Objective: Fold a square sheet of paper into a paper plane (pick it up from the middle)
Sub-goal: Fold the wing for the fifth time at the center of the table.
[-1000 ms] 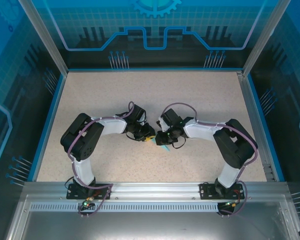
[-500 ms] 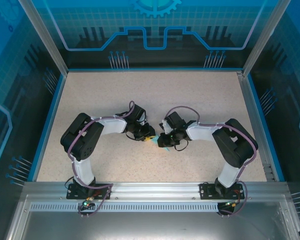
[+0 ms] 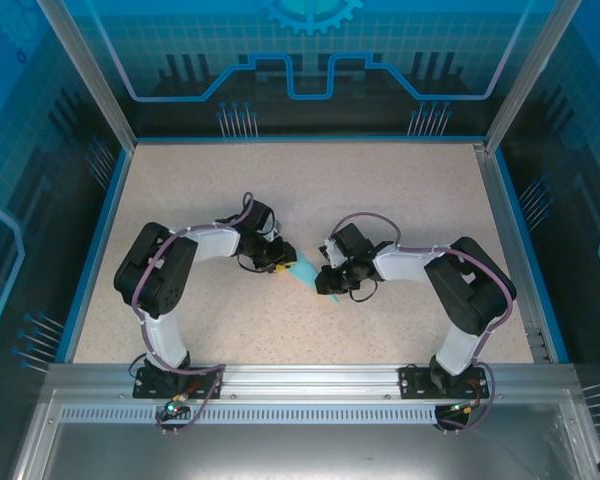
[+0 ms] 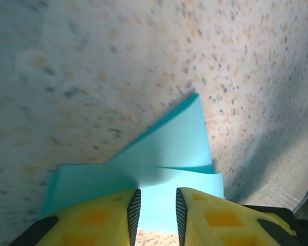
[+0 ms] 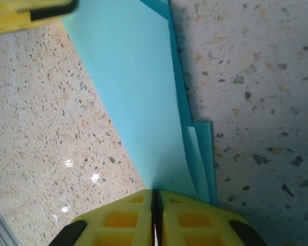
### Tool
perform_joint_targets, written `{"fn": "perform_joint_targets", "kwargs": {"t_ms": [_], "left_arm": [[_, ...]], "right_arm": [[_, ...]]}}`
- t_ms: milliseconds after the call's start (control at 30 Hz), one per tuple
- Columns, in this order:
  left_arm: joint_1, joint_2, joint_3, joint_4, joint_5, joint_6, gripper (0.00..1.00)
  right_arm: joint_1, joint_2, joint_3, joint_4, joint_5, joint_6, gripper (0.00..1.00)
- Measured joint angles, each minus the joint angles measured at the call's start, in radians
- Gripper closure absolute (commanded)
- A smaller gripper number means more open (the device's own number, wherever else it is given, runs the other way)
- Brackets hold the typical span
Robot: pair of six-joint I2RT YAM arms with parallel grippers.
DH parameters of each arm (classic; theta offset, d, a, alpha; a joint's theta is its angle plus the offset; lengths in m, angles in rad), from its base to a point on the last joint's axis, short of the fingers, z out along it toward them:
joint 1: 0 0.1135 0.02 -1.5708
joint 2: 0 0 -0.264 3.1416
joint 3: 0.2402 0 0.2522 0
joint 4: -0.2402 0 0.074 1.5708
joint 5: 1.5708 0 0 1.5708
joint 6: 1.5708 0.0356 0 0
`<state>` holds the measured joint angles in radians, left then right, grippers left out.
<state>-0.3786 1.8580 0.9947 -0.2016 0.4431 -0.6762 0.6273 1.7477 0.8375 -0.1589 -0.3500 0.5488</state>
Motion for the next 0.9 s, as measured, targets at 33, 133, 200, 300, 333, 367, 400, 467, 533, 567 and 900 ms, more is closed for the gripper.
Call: {"fn": "perform_joint_targets", "kwargs": {"t_ms": [33,133,200,300,333,367,400,467,533,567,900], "left_arm": [[0.008,0.0,0.0,-0.002,-0.002,0.002,0.71],[0.021,-0.001,0.0,-0.005,-0.002,0.003,0.71],[0.026,-0.002,0.0,-0.008,-0.006,0.003,0.71],[0.044,-0.008,-0.005,-0.01,-0.014,0.003,0.71],[0.053,-0.012,-0.008,-0.011,-0.021,0.004,0.71],[0.061,-0.016,-0.011,-0.012,-0.026,0.005,0.71],[0.071,-0.021,-0.014,-0.015,-0.035,0.006,0.71],[0.089,-0.035,-0.018,-0.027,-0.058,0.01,0.71],[0.102,-0.057,-0.029,-0.038,-0.09,0.021,0.7],[0.109,-0.076,-0.038,-0.043,-0.102,0.023,0.7],[0.011,-0.333,-0.157,0.08,-0.078,-0.003,0.75]], "right_arm": [[0.0,0.0,0.0,0.0,0.0,0.0,0.89],[0.0,0.0,0.0,0.0,0.0,0.0,0.89],[0.0,0.0,0.0,0.0,0.0,0.0,0.89],[0.0,0.0,0.0,0.0,0.0,0.0,0.89],[0.0,0.0,0.0,0.0,0.0,0.0,0.89],[0.0,0.0,0.0,0.0,0.0,0.0,0.89],[0.0,0.0,0.0,0.0,0.0,0.0,0.89],[0.0,0.0,0.0,0.0,0.0,0.0,0.89],[0.0,0.0,0.0,0.0,0.0,0.0,0.89],[0.0,0.0,0.0,0.0,0.0,0.0,0.89],[-0.004,0.0,-0.001,0.004,-0.011,0.004,0.9]]}}
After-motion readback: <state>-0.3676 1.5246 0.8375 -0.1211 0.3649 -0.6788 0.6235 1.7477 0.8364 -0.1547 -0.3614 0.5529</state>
